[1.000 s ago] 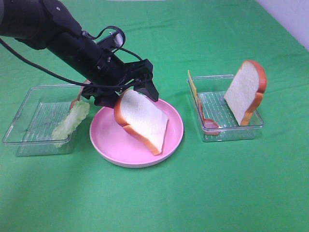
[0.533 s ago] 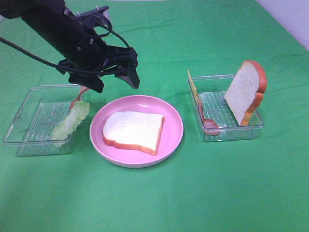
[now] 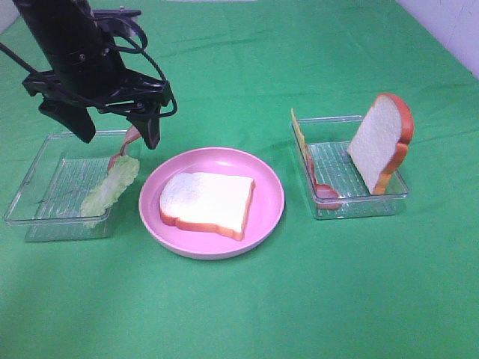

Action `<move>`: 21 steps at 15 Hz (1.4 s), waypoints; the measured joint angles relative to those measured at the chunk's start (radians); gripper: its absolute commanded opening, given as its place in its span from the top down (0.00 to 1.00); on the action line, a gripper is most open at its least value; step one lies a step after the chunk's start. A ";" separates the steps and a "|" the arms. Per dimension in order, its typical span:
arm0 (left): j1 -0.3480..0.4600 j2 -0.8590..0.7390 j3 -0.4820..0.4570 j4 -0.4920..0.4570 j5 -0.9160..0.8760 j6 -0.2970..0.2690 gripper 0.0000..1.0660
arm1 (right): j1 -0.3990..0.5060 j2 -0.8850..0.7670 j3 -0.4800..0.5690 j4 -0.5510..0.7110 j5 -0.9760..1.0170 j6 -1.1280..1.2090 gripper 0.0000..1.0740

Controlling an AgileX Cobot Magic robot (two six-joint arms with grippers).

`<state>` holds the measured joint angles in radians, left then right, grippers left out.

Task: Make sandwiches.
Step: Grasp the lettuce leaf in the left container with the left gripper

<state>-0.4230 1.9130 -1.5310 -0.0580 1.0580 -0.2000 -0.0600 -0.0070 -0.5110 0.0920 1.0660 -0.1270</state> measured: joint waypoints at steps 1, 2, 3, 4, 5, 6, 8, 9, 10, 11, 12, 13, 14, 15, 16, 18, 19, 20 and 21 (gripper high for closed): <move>0.000 0.015 0.000 0.005 0.017 -0.003 0.24 | 0.000 0.000 0.000 0.000 0.000 0.000 0.36; 0.000 0.037 0.000 0.007 0.024 -0.004 0.24 | 0.000 0.000 0.000 0.000 0.000 0.000 0.36; 0.000 0.073 0.000 0.010 0.037 -0.004 0.24 | 0.000 0.000 0.000 0.000 0.000 0.000 0.36; 0.000 0.098 0.000 0.019 0.039 -0.004 0.24 | 0.000 0.000 0.000 0.000 0.000 0.000 0.36; 0.000 0.117 0.000 0.034 0.039 -0.004 0.25 | 0.000 0.000 0.000 0.000 0.000 0.000 0.36; 0.000 0.134 0.000 0.049 0.036 -0.004 0.25 | 0.000 0.000 0.000 0.000 0.000 0.000 0.36; 0.000 0.154 0.000 0.070 0.026 -0.013 0.25 | 0.000 0.000 0.000 0.000 0.000 0.000 0.36; 0.000 0.162 0.000 0.082 0.006 -0.016 0.25 | 0.000 0.000 0.000 0.000 0.000 0.000 0.36; 0.000 0.169 -0.001 0.089 -0.007 -0.018 0.26 | 0.000 0.000 0.000 0.000 0.000 0.000 0.36; 0.000 0.176 -0.001 0.094 -0.020 -0.018 0.31 | 0.000 0.000 0.000 0.000 0.000 0.000 0.36; 0.000 0.177 -0.001 0.097 -0.022 -0.019 0.34 | 0.000 0.000 0.000 0.000 0.000 0.000 0.36; 0.000 0.178 -0.001 0.099 -0.027 -0.019 0.38 | 0.000 0.000 0.000 0.000 0.000 0.000 0.36; 0.000 0.178 -0.001 0.099 -0.036 -0.019 0.42 | 0.000 0.000 0.000 0.000 0.000 0.000 0.36; 0.000 0.179 -0.001 0.099 -0.041 -0.019 0.47 | 0.000 0.000 0.000 0.000 0.000 0.000 0.36; 0.000 0.179 -0.001 0.099 -0.041 -0.019 0.53 | 0.000 0.000 0.000 0.000 0.000 0.000 0.36; 0.000 0.184 -0.001 0.099 -0.041 -0.019 0.65 | 0.000 0.000 0.000 0.000 0.000 0.000 0.36; 0.000 0.186 -0.001 0.099 -0.041 -0.019 0.68 | 0.000 0.000 0.000 0.000 0.000 0.000 0.36; 0.000 0.189 -0.001 0.099 -0.041 -0.019 0.74 | 0.000 0.000 0.000 0.000 0.000 0.000 0.36; 0.000 0.189 -0.001 0.099 -0.041 -0.019 0.88 | 0.000 0.000 0.000 0.000 0.000 0.000 0.36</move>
<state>-0.4230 2.1020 -1.5320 0.0410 1.0170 -0.2190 -0.0600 -0.0070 -0.5110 0.0920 1.0660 -0.1270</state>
